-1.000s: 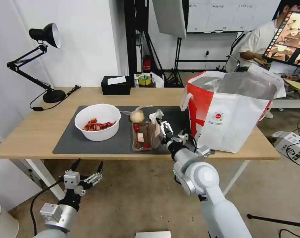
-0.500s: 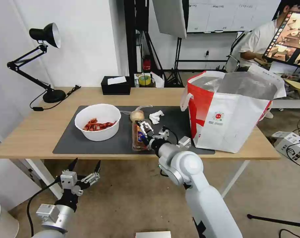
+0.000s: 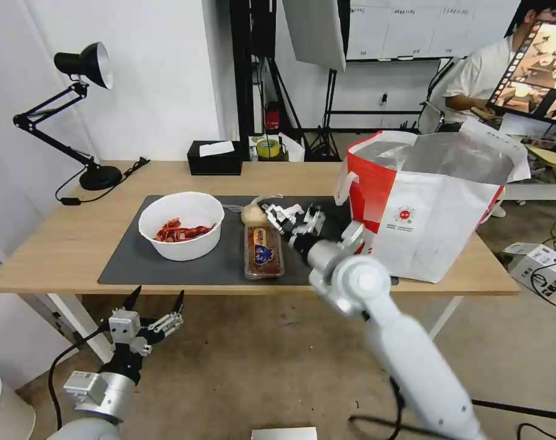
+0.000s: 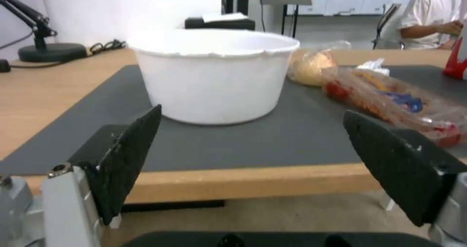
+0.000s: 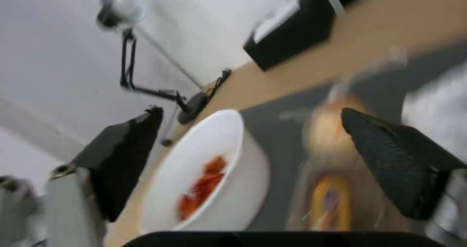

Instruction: Pick up the trash from the table and place it into the takeout bag.

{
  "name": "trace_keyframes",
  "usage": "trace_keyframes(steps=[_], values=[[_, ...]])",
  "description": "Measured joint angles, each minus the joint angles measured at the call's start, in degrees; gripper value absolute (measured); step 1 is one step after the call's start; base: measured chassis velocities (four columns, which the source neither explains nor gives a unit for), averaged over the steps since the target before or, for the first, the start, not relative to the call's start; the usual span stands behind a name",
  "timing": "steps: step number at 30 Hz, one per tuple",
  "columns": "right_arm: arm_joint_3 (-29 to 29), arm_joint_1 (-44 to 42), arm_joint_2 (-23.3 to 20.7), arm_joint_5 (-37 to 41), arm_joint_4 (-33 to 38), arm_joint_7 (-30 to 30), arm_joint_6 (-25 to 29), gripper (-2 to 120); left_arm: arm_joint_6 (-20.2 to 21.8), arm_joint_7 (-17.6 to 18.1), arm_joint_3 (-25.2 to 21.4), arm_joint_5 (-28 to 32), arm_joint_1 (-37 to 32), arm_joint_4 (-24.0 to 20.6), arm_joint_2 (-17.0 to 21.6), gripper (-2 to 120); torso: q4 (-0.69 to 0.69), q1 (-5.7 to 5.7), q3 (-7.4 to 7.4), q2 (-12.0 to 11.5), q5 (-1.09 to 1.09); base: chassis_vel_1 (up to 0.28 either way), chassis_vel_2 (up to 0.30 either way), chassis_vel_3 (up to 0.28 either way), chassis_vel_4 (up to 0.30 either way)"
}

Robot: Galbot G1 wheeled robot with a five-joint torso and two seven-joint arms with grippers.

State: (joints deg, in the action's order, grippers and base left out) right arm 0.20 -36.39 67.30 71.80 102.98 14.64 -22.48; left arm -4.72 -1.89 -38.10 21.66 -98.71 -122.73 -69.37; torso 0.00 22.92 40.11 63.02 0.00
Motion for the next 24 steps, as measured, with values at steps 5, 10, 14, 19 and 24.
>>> trace_keyframes(steps=[5, 10, 14, 19, 24], values=[[-3.68, 5.47, -4.06, -13.66, -5.44, -13.93, -0.26, 74, -0.03, -0.04, 0.07, 0.01, 0.17, 0.11, -0.24, 100, 0.0, 0.0, 0.0, 0.0, 0.01, 0.0, 0.0, 0.0, 0.0], [-8.81, 9.23, -4.32, -27.42, -12.22, -26.63, 0.45, 53, -0.07, -0.05, 0.25, -0.01, 0.5, 0.22, -0.39, 100, 0.0, 0.0, 0.0, 0.0, 0.01, 0.0, 0.0, 0.0, 0.0], [-11.65, 11.39, -3.14, -34.19, -17.57, -32.71, 3.89, 39, -0.09, -0.04, 0.23, -0.05, 0.43, 0.16, -0.55, 100, 0.0, 0.0, 0.0, 0.0, 0.01, 0.0, 0.0, 0.0, 0.0], [-14.03, 13.49, -2.22, -36.22, -21.49, -35.15, 4.88, 25, -0.41, -0.03, 0.15, -0.14, 0.2, 0.15, -0.79, 100, 0.0, 0.0, 0.0, 0.0, 0.0, 0.0, 0.0, 0.0, 0.0], [-15.47, 15.01, -0.62, -35.39, -24.98, -34.3, 4.52, 5, -0.95, -0.05, 0.11, -0.23, 0.12, 0.32, -0.93, 100, 0.0, 0.0, 0.0, 0.01, 0.0, 0.0, 0.0, 0.0, 0.0]])
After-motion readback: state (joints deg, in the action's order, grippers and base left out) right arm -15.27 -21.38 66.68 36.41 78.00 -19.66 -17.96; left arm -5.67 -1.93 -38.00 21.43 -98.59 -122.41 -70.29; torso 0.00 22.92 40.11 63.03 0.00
